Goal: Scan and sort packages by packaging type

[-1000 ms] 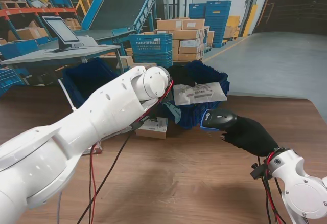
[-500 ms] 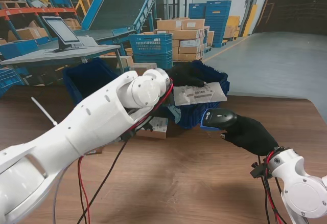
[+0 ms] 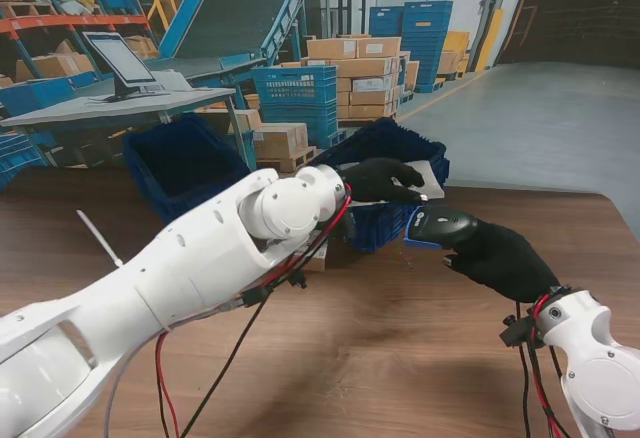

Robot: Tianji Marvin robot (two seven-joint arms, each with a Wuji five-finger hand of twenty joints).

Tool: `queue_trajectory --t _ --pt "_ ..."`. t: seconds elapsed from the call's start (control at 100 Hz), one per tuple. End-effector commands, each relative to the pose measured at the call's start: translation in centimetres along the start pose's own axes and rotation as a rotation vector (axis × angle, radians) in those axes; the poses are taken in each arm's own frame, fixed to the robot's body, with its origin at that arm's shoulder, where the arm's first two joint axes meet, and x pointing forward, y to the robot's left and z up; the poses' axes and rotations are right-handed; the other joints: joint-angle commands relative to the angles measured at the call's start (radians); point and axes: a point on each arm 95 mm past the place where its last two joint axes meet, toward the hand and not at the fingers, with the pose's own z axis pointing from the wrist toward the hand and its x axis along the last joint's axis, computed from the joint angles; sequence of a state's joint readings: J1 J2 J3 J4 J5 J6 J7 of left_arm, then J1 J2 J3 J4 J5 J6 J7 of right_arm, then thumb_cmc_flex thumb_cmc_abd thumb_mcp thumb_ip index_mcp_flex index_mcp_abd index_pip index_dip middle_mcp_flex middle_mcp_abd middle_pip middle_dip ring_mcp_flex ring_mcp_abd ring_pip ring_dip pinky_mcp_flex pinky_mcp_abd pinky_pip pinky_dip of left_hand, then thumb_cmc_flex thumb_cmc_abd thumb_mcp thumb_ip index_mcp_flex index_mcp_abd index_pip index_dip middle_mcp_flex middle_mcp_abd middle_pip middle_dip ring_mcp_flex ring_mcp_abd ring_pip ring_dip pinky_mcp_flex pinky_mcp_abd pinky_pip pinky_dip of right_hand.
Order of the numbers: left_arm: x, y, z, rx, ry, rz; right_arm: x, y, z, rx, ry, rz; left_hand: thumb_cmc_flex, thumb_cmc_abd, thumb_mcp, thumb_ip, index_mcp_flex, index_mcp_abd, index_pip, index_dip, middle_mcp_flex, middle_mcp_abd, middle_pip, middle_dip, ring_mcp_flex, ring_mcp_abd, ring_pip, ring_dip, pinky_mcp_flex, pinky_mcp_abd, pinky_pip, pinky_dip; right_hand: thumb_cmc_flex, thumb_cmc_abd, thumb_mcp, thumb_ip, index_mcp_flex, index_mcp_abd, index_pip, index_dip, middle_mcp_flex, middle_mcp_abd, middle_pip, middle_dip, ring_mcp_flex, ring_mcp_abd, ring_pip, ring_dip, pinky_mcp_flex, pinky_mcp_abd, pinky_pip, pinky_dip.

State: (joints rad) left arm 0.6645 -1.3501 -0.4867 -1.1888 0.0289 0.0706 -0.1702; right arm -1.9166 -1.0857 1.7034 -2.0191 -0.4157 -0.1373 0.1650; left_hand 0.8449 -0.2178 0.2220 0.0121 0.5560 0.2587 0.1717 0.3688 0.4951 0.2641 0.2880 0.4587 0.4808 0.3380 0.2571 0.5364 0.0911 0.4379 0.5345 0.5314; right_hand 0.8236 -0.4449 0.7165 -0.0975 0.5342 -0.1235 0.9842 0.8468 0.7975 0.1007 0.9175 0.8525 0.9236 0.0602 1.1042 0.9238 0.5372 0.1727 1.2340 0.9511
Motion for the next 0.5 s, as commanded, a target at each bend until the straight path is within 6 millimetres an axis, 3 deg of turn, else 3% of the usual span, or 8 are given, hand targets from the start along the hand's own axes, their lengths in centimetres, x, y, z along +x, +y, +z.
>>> queue_trajectory --t 0.0,0.19,0.49 --pt "0.6 0.9 0.8 -0.022 0.013 -0.026 0.3 -0.1 -0.3 0.003 0.001 0.007 0.034 0.030 -0.027 0.040 0.009 0.013 -0.017 0.006 0.012 0.006 -0.009 -0.007 0.001 0.015 -0.023 -0.013 0.001 0.010 0.019 0.002 0.109 0.073 0.113 -0.014 0.093 -0.056 0.026 0.012 0.011 0.017 -0.005 0.005 0.004 0.012 0.004 -0.003 0.001 -0.002 0.014 0.023" --pt "-0.2 1.6 2.1 -0.031 -0.009 -0.062 0.1 -0.3 -0.6 0.007 -0.004 0.014 0.037 0.032 -0.032 0.042 0.009 0.014 -0.018 0.007 0.007 0.007 -0.008 -0.007 -0.007 0.014 -0.028 -0.022 -0.003 0.009 0.014 -0.006 0.109 0.073 0.113 -0.013 0.093 -0.054 0.026 0.013 0.011 0.018 -0.005 0.006 0.005 0.012 0.004 -0.003 0.000 -0.002 0.014 0.022" --pt "-2.2 1.2 3.6 0.018 -0.114 -0.026 0.0 -0.4 -0.8 0.008 -0.005 0.024 0.039 0.026 -0.031 0.046 -0.002 0.017 -0.023 0.006 -0.005 0.007 -0.007 -0.011 -0.029 0.004 -0.052 -0.049 -0.021 0.000 -0.025 -0.034 0.110 0.072 0.113 -0.014 0.094 -0.054 0.025 0.014 0.012 0.019 -0.005 0.006 0.005 0.013 0.004 -0.003 0.000 -0.002 0.014 0.023"
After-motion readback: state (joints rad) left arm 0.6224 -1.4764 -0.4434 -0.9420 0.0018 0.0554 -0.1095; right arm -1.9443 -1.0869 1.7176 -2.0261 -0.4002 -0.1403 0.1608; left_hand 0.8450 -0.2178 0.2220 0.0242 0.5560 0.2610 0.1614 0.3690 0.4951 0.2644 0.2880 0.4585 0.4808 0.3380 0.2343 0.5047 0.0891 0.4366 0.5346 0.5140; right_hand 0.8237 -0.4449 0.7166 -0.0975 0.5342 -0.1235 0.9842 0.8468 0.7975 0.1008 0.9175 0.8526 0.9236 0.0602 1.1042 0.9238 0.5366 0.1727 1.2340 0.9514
